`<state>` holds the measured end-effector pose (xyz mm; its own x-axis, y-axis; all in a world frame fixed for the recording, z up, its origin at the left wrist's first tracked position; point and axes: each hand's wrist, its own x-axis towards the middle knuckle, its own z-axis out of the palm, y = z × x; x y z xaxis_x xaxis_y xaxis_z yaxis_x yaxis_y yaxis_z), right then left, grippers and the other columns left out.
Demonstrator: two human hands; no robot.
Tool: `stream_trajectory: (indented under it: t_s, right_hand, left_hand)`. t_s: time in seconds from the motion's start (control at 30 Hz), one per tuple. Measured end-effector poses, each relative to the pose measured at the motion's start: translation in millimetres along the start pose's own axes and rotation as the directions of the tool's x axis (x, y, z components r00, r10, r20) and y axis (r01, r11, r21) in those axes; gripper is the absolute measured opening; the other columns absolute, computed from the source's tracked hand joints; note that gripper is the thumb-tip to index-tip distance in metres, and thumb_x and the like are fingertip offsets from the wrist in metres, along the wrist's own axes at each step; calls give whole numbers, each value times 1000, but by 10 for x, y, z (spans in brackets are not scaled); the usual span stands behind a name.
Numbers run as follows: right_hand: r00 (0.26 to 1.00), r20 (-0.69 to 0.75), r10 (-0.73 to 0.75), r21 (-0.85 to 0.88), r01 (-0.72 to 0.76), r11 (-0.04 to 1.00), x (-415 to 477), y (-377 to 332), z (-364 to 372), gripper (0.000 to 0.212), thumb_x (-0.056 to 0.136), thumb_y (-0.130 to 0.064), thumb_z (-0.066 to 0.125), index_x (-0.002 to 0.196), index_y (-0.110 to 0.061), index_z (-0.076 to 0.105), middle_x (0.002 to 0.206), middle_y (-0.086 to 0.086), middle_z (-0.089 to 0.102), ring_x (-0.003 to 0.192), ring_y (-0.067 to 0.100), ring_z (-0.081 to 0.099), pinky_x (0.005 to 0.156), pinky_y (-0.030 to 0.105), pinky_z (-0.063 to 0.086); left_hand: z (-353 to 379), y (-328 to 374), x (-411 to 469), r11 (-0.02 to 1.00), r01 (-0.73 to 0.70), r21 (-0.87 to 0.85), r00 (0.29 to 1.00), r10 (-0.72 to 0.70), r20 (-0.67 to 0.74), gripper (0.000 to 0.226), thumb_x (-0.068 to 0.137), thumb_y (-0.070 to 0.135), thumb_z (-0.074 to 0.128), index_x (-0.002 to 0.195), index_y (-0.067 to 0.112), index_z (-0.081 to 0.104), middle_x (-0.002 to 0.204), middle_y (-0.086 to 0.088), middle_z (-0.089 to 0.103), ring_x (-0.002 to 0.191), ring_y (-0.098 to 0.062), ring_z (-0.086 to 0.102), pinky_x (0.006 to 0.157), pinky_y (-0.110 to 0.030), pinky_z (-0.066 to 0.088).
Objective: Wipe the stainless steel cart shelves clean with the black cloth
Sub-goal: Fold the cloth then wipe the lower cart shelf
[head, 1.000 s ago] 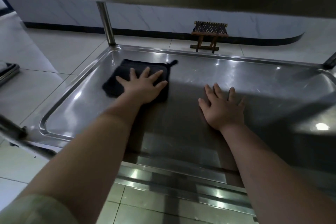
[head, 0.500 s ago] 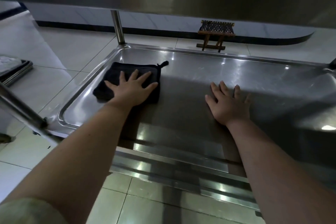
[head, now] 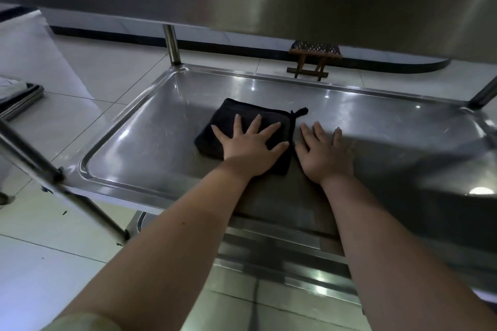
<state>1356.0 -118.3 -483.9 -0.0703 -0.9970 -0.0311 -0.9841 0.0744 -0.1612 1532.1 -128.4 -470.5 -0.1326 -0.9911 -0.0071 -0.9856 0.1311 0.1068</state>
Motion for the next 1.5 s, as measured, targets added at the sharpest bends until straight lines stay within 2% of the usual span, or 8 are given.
stream_trajectory:
  t_s: [0.37,0.6,0.7,0.83,1.1,1.23,1.4,1.5]
  right_hand:
    - [1000,-18,-14,22,15,1000,-26,-35,14,61,98,-61,15,154,-39,7,164,-8,1,148,41,-5,113,68,6]
    - [1000,10,-3,31,2,1000,-52,-26,-29,60,99,-57,16,155,-38,4,164,-7,-2,148,40,-9,114,66,1]
    - [1000,21,5,35,-6,999,-37,3,-29,59,99,-56,16,154,-41,3,164,-10,-3,148,36,-9,114,66,-4]
    - [1000,3,-17,36,17,999,-28,25,-24,59,98,-59,15,154,-41,7,164,-11,0,148,37,-6,113,66,-2]
    - [1000,-8,-20,49,21,999,-34,13,-16,59,99,-58,16,154,-40,8,164,-8,1,148,40,-6,113,68,-1]
    - [1000,-7,-12,49,13,999,-68,-30,-24,58,100,-56,16,155,-38,8,164,-6,0,148,41,-7,113,68,-1]
    - [999,31,-34,55,32,998,-110,-19,-83,59,100,-56,16,155,-37,7,164,-6,-1,147,41,-8,114,66,-4]
    - [989,128,-80,60,73,995,-175,98,-166,60,100,-58,16,155,-40,2,164,-8,-9,148,34,-12,117,59,-6]
  left_hand:
    - [-222,-1350,-138,949,313,-44,949,-310,60,64,79,85,16,140,67,7,162,19,3,149,-30,-9,101,-77,-12]
    - [-45,43,-241,1000,13,24,994,-15,113,62,82,82,11,140,65,-3,162,17,-5,146,-38,-16,93,-78,-17]
    - [4,192,-309,999,2,44,996,-6,91,65,81,84,9,141,64,-2,161,18,-4,147,-34,-15,96,-78,-16]
    - [-94,-307,-311,999,39,26,997,-41,66,64,79,87,13,139,67,2,161,21,0,149,-28,-9,102,-76,-11]
    - [-353,-1852,-488,929,369,34,923,-371,99,59,83,83,17,139,69,2,161,21,-4,149,-26,-8,106,-75,-8]
    - [-292,-1599,-530,918,396,15,914,-396,88,58,84,82,15,138,70,-1,160,22,-6,149,-29,-11,105,-75,-9]
    - [-78,-703,-587,982,180,62,979,-185,87,59,79,85,8,132,72,-13,159,23,-10,148,-31,-14,101,-76,-11]
    - [-68,-491,-584,981,185,54,979,-189,71,61,79,86,8,135,71,-10,160,22,-8,148,-31,-14,101,-76,-10]
